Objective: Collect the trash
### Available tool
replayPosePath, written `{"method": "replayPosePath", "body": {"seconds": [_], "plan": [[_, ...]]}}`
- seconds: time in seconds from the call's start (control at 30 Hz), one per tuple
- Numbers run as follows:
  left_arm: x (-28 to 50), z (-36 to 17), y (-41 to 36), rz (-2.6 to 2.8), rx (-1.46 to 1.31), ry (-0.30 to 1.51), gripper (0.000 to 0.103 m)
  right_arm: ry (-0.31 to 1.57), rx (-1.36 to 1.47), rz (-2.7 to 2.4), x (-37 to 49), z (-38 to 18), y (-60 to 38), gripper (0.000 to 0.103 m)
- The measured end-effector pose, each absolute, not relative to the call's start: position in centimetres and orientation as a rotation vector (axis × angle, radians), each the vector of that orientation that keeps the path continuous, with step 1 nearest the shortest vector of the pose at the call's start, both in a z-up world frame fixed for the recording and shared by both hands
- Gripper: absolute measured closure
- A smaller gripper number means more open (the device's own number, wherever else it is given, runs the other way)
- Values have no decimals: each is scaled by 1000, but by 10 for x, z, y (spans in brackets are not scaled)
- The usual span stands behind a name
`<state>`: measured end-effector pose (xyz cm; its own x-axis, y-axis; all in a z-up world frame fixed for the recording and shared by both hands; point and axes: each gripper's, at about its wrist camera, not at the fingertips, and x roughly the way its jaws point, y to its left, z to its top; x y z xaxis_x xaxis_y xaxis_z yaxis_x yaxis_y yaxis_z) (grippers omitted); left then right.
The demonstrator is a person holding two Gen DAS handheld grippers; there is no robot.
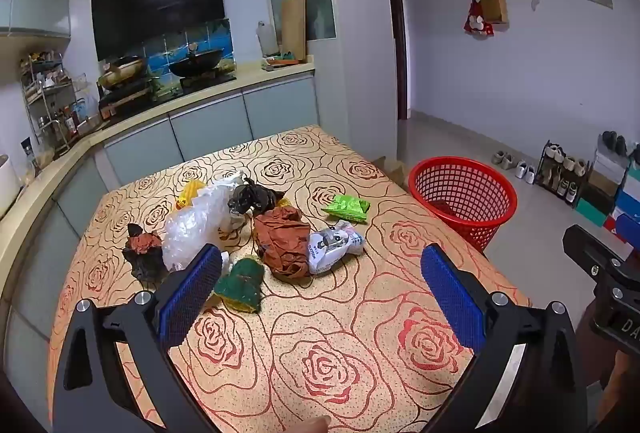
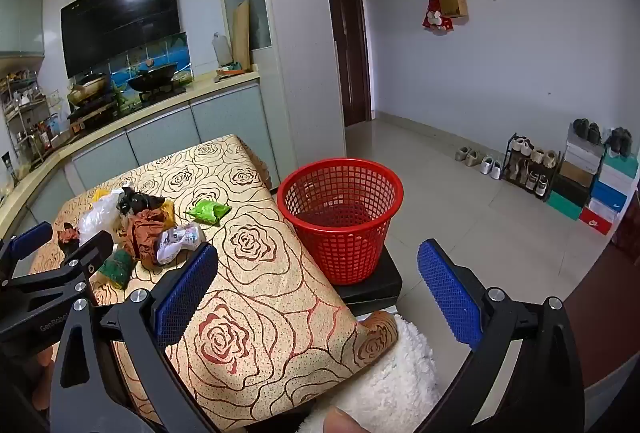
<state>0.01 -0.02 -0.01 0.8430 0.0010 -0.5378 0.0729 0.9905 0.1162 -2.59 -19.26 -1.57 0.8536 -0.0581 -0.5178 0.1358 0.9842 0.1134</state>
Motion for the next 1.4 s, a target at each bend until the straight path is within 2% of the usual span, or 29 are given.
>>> {"method": "replayPosePath", "body": {"seconds": [1.4], "plan": [[1, 0, 1, -32, 133, 563, 7, 546, 148, -110, -21, -18, -198, 6]]}}
